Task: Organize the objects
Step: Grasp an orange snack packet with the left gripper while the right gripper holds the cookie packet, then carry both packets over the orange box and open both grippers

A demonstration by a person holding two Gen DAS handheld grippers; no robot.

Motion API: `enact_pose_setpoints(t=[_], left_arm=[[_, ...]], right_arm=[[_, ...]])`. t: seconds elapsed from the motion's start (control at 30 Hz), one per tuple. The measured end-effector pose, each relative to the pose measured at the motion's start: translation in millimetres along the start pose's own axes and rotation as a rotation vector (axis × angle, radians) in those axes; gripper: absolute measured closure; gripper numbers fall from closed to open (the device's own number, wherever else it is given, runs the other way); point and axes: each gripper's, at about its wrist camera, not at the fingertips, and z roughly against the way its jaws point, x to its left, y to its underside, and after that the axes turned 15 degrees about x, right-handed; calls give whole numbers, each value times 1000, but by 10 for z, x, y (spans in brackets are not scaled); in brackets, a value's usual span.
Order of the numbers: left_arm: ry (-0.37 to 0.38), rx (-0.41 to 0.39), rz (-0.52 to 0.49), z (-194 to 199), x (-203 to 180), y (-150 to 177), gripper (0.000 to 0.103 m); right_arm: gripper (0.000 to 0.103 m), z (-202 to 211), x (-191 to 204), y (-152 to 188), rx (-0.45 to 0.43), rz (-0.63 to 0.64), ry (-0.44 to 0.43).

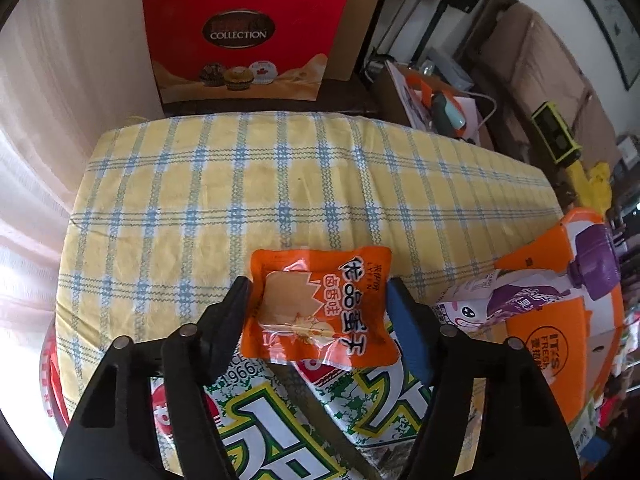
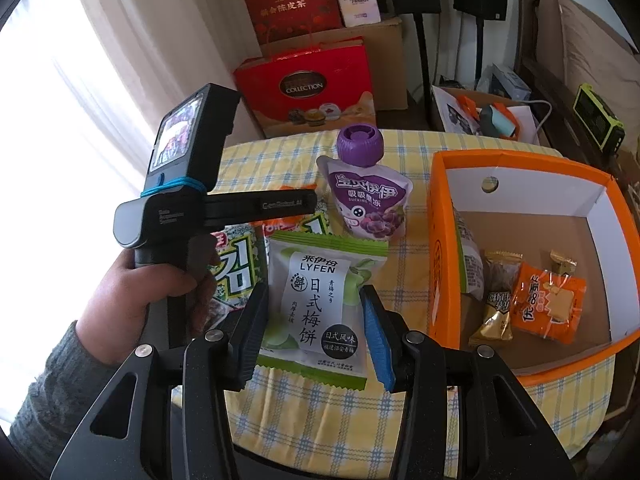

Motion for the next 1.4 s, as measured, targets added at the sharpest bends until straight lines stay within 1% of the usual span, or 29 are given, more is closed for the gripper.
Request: enact_pose_setpoints(t=[0.17,0.23,0.4,0.67,0.8,0.9,1.13,1.33,1.4], left_arm=[[11,-30,3,169,74,52,44],[12,-44,6,257,109,82,48],[25,-66,12,467,160,185,48],[16,-109,-4,816,99,493,48],[20,-127,-25,981,-17,635,48],[38,-137,-51,1085,-146,715,48],[77,-148,-125,1276,-534,830,48],[108,-147,-178,1305,-842,870,48],[129,-138,-193,1291,-947,869,48]], right_arm=[[56,7,-16,-14,-5,2,-2],[56,9,-10,-16,-5,3,-4],[56,67,17,-20,-16,14,-6],[56,214,4,-57,-38,28,9],[56,275,-57,-48,-43,27,32],[56,318,-127,-41,-45,21,47],[56,456,-341,20,-55,0,65],[56,612,-661,47,-70,-38,101],[56,654,-780,55,-74,-55,115]])
